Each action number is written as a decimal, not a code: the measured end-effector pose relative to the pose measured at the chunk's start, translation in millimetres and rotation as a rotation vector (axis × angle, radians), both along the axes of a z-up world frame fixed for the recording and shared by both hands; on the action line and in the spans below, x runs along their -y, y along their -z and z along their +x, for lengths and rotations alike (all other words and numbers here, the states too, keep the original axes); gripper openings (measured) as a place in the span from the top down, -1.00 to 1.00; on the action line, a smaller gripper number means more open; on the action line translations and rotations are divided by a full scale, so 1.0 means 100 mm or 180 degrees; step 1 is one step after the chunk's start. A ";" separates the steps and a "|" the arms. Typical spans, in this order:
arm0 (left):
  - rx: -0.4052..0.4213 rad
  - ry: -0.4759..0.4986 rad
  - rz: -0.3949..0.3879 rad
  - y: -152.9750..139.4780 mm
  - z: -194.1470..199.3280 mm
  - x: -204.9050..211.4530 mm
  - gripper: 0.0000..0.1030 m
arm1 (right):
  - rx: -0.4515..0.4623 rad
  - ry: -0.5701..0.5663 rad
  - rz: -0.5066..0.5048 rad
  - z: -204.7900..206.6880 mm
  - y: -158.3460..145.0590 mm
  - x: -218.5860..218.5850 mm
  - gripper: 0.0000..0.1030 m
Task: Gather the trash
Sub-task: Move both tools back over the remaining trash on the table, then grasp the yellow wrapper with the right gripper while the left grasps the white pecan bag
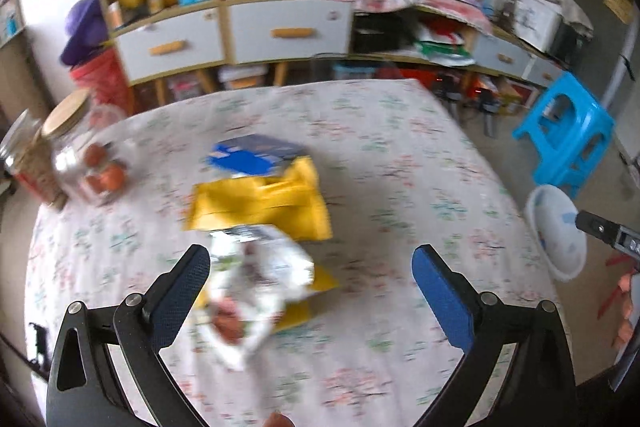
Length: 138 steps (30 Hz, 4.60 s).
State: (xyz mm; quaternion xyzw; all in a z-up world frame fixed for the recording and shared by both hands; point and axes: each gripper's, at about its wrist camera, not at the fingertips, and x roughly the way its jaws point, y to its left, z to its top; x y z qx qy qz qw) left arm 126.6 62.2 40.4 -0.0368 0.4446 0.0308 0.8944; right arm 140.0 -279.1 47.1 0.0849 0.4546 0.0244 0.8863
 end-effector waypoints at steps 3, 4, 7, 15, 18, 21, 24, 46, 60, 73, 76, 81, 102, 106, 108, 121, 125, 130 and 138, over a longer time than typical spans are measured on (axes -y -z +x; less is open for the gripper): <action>-0.0081 -0.0089 -0.0133 0.02 0.00 -0.28 -0.98 | -0.0033 -0.0115 -0.0058 0.02 0.01 -0.29 -0.65; -0.0067 -0.0137 -0.0170 0.02 -0.01 -0.38 -0.98 | -0.0065 -0.0164 -0.0066 0.04 0.02 -0.40 -0.65; -0.0044 -0.0285 -0.0191 0.05 -0.04 -0.63 -0.98 | -0.0131 -0.0269 -0.0096 0.10 0.04 -0.67 -0.65; -0.0081 -0.0574 -0.0072 0.17 -0.02 -1.20 -0.98 | -0.0175 -0.0592 -0.0212 0.29 0.00 -1.41 -0.65; -0.0093 -0.0689 -0.0025 0.20 -0.04 -1.40 -0.98 | -0.0160 -0.0720 -0.0241 0.37 0.01 -1.69 -0.66; -0.0115 -0.0759 -0.0117 0.25 -0.03 -1.57 -0.98 | -0.0169 -0.0851 -0.0229 0.44 0.08 -1.94 -0.66; -0.0139 -0.0781 -0.0151 0.31 0.01 -1.68 -0.98 | -0.0158 -0.0991 -0.0198 0.48 0.17 -2.16 -0.66; -0.0400 -0.0756 -0.0181 0.61 0.26 -1.77 -0.98 | -0.0308 -0.1874 0.0214 0.80 0.74 -2.93 0.84; -0.0455 -0.0501 -0.0361 0.61 0.19 -1.46 -0.98 | -0.0166 -0.1690 0.0122 0.59 0.43 -2.49 0.84; -0.0472 -0.0534 -0.0365 0.50 0.01 -1.49 -0.98 | -0.0367 -0.1858 0.0316 0.46 0.55 -2.76 -0.05; -0.0505 -0.0466 -0.0341 0.51 -0.02 -1.45 -0.98 | -0.0460 -0.1861 0.0219 0.50 0.70 -2.82 0.74; -0.0527 -0.0310 -0.0407 0.50 -0.03 -1.32 -0.98 | -0.0376 -0.1849 0.0111 0.46 0.63 -2.70 0.82; -0.0604 0.0655 -0.0153 0.61 -0.04 -0.49 -0.38 | -0.0222 -0.1103 0.0054 0.20 0.16 -1.43 0.84; -0.0596 0.0569 -0.0165 0.63 -0.06 -0.54 -0.18 | -0.0220 -0.1089 0.0003 0.12 0.17 -1.36 0.84; -0.0578 0.0519 -0.0224 0.61 -0.07 -0.59 -0.03 | -0.0216 -0.1071 -0.0005 0.10 0.17 -1.31 0.84; -0.0573 0.0441 -0.0287 0.59 -0.09 -0.56 0.10 | -0.0522 -0.0982 -0.0118 0.22 0.50 -1.25 -0.52; -0.0571 0.0440 -0.0303 0.61 -0.09 -0.57 -0.07 | -0.0566 -0.1045 -0.0241 0.33 0.68 -1.37 -0.53; -0.0567 0.0492 -0.0239 0.64 -0.10 -0.55 -0.09 | -0.0617 -0.1085 -0.0319 0.49 0.87 -1.50 -0.54; -0.0515 0.0507 -0.0159 0.61 -0.12 -0.52 0.18 | -0.0408 -0.1151 -0.0644 0.54 0.97 -1.63 -0.09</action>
